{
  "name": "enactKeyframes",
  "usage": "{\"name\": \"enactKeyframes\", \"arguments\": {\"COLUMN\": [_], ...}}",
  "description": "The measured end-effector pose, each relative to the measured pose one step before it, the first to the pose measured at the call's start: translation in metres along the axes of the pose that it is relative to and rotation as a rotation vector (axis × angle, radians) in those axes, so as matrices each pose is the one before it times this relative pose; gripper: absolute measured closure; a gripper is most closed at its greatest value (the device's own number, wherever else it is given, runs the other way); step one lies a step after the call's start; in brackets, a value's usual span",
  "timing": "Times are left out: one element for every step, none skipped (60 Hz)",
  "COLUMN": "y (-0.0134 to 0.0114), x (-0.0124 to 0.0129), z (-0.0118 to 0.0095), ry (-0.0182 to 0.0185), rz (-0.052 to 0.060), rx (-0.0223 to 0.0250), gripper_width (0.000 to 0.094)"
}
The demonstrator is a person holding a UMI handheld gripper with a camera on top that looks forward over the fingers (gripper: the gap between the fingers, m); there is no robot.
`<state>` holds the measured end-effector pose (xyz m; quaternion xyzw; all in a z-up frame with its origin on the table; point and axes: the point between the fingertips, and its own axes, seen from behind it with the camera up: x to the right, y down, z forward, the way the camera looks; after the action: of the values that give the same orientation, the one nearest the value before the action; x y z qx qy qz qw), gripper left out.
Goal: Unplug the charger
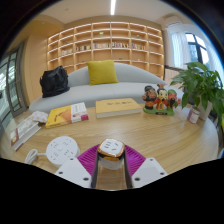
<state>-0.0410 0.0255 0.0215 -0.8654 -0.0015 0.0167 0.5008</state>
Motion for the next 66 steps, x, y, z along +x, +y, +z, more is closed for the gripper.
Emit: {"name": "enactKeyframes", "arguments": {"y": [0.00223, 0.002, 0.00092, -0.00036, -0.00398, 0.00144, -0.00069, -0.0012, -0.00125, -0.00099, -0.00115, -0.00106, -0.00299, -0.0004, -0.00029, -0.00041, -0.00022, -0.00018, -0.0002, -0.00005, 0.00003, -0.00004, -0.00005, -0.00004, 0.00004, 0.00043, 0.00037, 0.00058, 0.00069, 0.00101, 0.00101, 0.00107, 0.00077, 0.00108, 0.0007, 0.00063, 0.00059, 0.00048, 0.0007, 0.00074, 0.00074, 0.00027, 0.00028, 0.00035, 0.00031, 0.00028, 0.00077, 0.00062, 0.00052, 0.00046, 0.00063, 0.0, -0.0002, 0.00013, 0.00033, -0.00084, -0.00004, -0.00043, -0.00006, 0.00018, 0.00056, 0.00143, 0.00005, 0.00007, 0.00023, 0.00071], "x": [0.00123, 0.00168, 0.00229, 0.00184, 0.00188, 0.00212, 0.0022, 0.0026, 0.0025, 0.00178, 0.00176, 0.0019, 0.00341, 0.00191, 0.00152, 0.00205, 0.00194, 0.00164, 0.0012, 0.00159, 0.00165, 0.00179, 0.00139, 0.00112, 0.00134, 0.0015, 0.00179, 0.00197, 0.00167, 0.00134, 0.00129, 0.00088, 0.00086, 0.0007, -0.00003, 0.00054, 0.00017, 0.00014, -0.00046, -0.00019, -0.00026, -0.00029, 0.00065, 0.00009, -0.00001, 0.00001, -0.0008, -0.00038, -0.00016, -0.00014, -0.00036, -0.0005, 0.00034, -0.00012, -0.00013, 0.0008, -0.0004, 0.0001, -0.00034, -0.00077, -0.00084, -0.0012, -0.00112, -0.00084, -0.0007, -0.00074], "z": [0.00048, 0.00038, -0.00024, -0.00066, -0.00736, 0.00141, -0.00123, -0.00172, -0.00219, -0.00233, -0.0029, -0.00322, -0.00696, -0.00229, -0.00387, -0.00448, -0.00505, -0.00536, -0.00596, -0.0063, -0.00769, -0.00717, -0.00708, -0.00648, -0.00721, -0.00742, -0.0078, -0.00842, -0.00791, -0.00785, -0.00778, -0.00781, -0.00791, -0.00783, -0.00704, -0.00706, -0.00717, -0.00698, -0.00731, -0.0066, -0.00665, -0.00721, -0.00646, -0.0055, -0.00556, -0.00504, -0.00462, -0.00456, -0.00434, -0.00409, -0.00399, -0.00356, -0.00409, -0.003, -0.0023, -0.00332, -0.00234, -0.00264, -0.00221, -0.00193, -0.00176, -0.00266, -0.00145, -0.00125, -0.00134, -0.00128], "ry": [0.00167, 0.00355, 0.00544, 0.00482, 0.00376, 0.00769, 0.00763, 0.00727, 0.00624, 0.00451, 0.00349, 0.00297, 0.00187, 0.00191, 0.00243, 0.00234, 0.00267, 0.00221, -0.0003, 0.00091, 0.00202, 0.00154, 0.00109, 0.00043, 0.00087, 0.00145, 0.0028, 0.00444, 0.00372, 0.00263, 0.0022, 0.00196, 0.00162, 0.00087, -0.00077, -0.0023, -0.00172, -0.00139, -0.0013, -0.00183, -0.00195, -0.00114, -0.00118, -0.00017, -0.00071, -0.00203, -0.00281, -0.00309, -0.00183, -0.00055, 0.00011, -0.00156, -0.00243, -0.00085, 0.00145, 0.00055, 0.00149, -0.00016, -0.00115, -0.00245, -0.00344, -0.00313, -0.00395, -0.00432, -0.00382, -0.0042], "rz": [0.002, 0.0025, 0.0021, 0.001, -0.0006, -0.0034, -0.0033, -0.0041, -0.0046, -0.0049, -0.0049, -0.0047, -0.0039, -0.0045, -0.0043, -0.0038, -0.003, -0.0018, -0.0025, -0.0035, -0.0043, -0.0045, -0.0042, -0.0047, -0.0054, -0.0048, -0.0034, -0.0022, -0.001, 0.0003, 0.0013, 0.0019, 0.0023, 0.0013, 0.0023, 0.0017, 0.0018, 0.0014, 0.0014, 0.0006, -0.0008, -0.0016, -0.0008, -0.0001, 0.0005, -0.0002, -0.001, -0.0004, 0.0007, 0.0011, -0.0007, -0.0022, -0.0035, -0.004, -0.0042, -0.0047, -0.0051, -0.0036, -0.0014, -0.0005, 0.0003, -0.0005, -0.0004, 0.0004, 0.002, 0.0041], "rx": [-0.00603, -0.00617, -0.00283, 0.00245, -0.00571, 0.00767, 0.00554, 0.00559, 0.00525, 0.00469, 0.0046, 0.00352, -0.00204, 0.00233, 0.00201, 0.00147, 0.00106, 0.00042, 0.00047, -0.00028, -0.00023, 0.00039, 0.00097, 0.00139, 0.00173, 0.00097, 0.00019, 0.00034, 0.0005, 0.00013, -0.00034, -0.00013, 0.00051, 0.00141, 0.00184, 0.00151, 0.00206, 0.00211, 0.00199, 0.00217, 0.00209, 0.0028, 0.00214, 0.00288, 0.00255, 0.00297, 0.00307, 0.00161, 0.00165, 0.00198, 0.00287, 0.00263, 0.00181, 0.00241, 0.00372, 0.00375, 0.00445, 0.00315, 0.00169, 0.00018, -0.00063, 0.00008, -0.00041, -0.00119, -0.00241, -0.00397], "gripper_width": [0.0526, 0.0516, 0.0506, 0.0486, 0.0455, 0.042, 0.0383, 0.0344, 0.0306, 0.0265, 0.0226, 0.0191, 0.0161, 0.0136, 0.0115, 0.0099, 0.0086, 0.0082, 0.0079, 0.0078, 0.0078, 0.0077, 0.0077, 0.0078, 0.0079, 0.0081, 0.0081, 0.0079, 0.008, 0.008, 0.0081, 0.0081, 0.0082, 0.0081, 0.0081, 0.0081, 0.0081, 0.0082, 0.0082, 0.0081, 0.0082, 0.0083, 0.0084, 0.0084, 0.0083, 0.0083, 0.0085, 0.0084, 0.0084, 0.0082, 0.0082, 0.0082, 0.0083, 0.0082, 0.0083, 0.0083, 0.0083, 0.0083, 0.0083, 0.0082, 0.0082, 0.0084, 0.0084, 0.0084, 0.0083, 0.0083]}}
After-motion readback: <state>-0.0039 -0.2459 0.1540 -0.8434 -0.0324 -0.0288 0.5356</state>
